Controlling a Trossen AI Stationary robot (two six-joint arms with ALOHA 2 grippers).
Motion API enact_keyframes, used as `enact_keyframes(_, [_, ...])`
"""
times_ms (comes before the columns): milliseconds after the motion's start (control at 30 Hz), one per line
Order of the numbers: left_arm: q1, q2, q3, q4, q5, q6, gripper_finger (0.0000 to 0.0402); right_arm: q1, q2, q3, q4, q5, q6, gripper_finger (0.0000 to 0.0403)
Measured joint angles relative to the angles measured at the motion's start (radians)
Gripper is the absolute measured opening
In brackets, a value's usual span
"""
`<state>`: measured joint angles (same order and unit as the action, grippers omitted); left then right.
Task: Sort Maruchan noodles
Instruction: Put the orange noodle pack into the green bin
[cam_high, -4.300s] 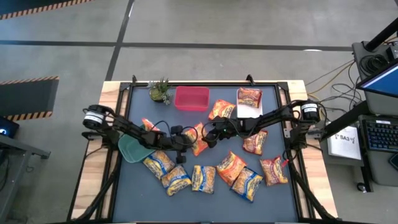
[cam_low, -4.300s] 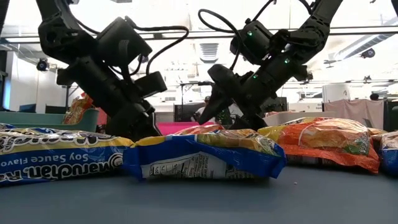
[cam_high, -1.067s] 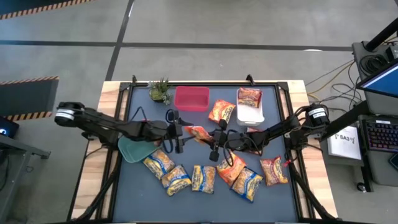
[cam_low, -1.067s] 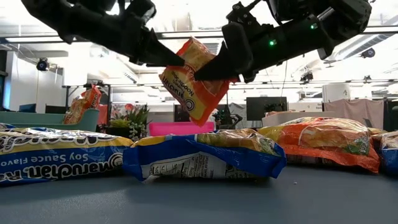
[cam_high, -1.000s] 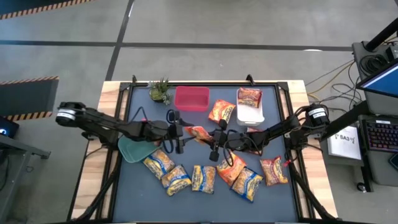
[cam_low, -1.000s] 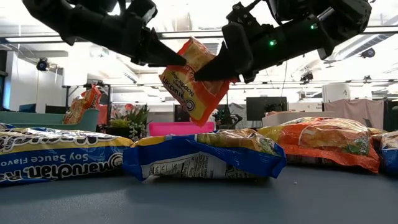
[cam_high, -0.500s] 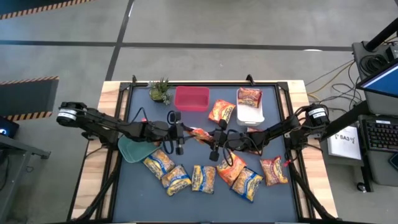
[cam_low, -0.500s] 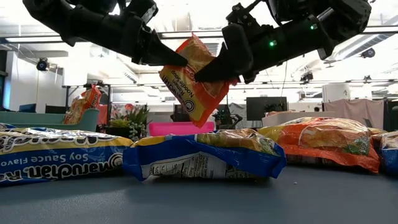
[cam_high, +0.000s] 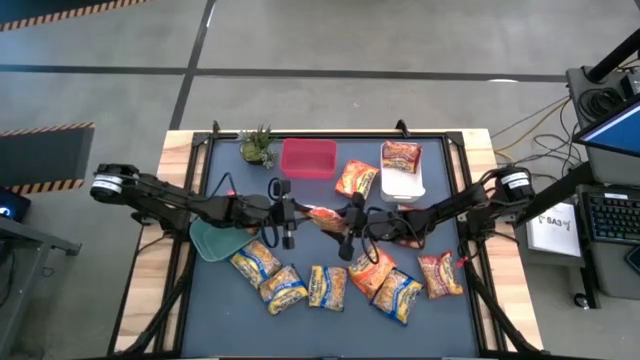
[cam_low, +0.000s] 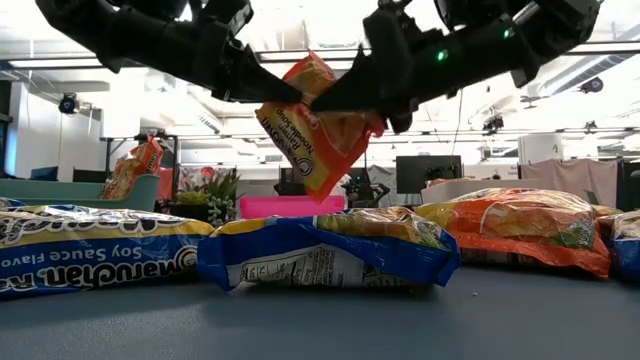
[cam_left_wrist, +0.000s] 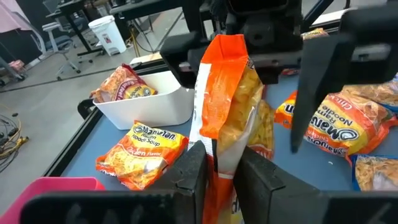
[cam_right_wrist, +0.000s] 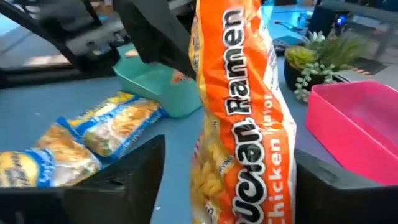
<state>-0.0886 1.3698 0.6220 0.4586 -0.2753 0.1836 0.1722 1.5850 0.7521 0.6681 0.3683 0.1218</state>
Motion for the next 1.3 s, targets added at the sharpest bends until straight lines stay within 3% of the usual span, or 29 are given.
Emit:
enact_keyframes(233, [-0.026,-0.044,0.043,-0.104,-0.006,0.009,0.0051,0.000,-0.177,0.000,-0.182,-0.009,0.041,0.0300])
enact_keyframes(533, [-0.061,-0.063,0.304,-0.591,-0.003,0.034,0.0043,-0.002,-0.341,0.000,-0.320,-0.009,0.065,0.0324])
enact_keyframes(833, [-0.133,-0.063,0.640,-1.161,0.000,0.033,0.0037,-0.002,-0.354,0.000,-0.355,-0.004,0.062,0.0325])
enact_keyframes(967, [-0.180,-0.063,0.771,-1.456,0.056,0.033,0.0036,-0.002,-0.352,0.000,-0.373,-0.002,0.068,0.0325])
enact_keyframes(1100, [-0.227,-0.064,0.846,-1.717,0.058,0.009,0.0036,-0.002,-0.352,0.000,-0.382,-0.002,0.069,0.0325])
enact_keyframes(1300, [-0.271,-0.078,0.859,-1.874,0.139,0.029,0.0036,-0.002,-0.344,-0.002,-0.378,-0.001,0.071,0.0325])
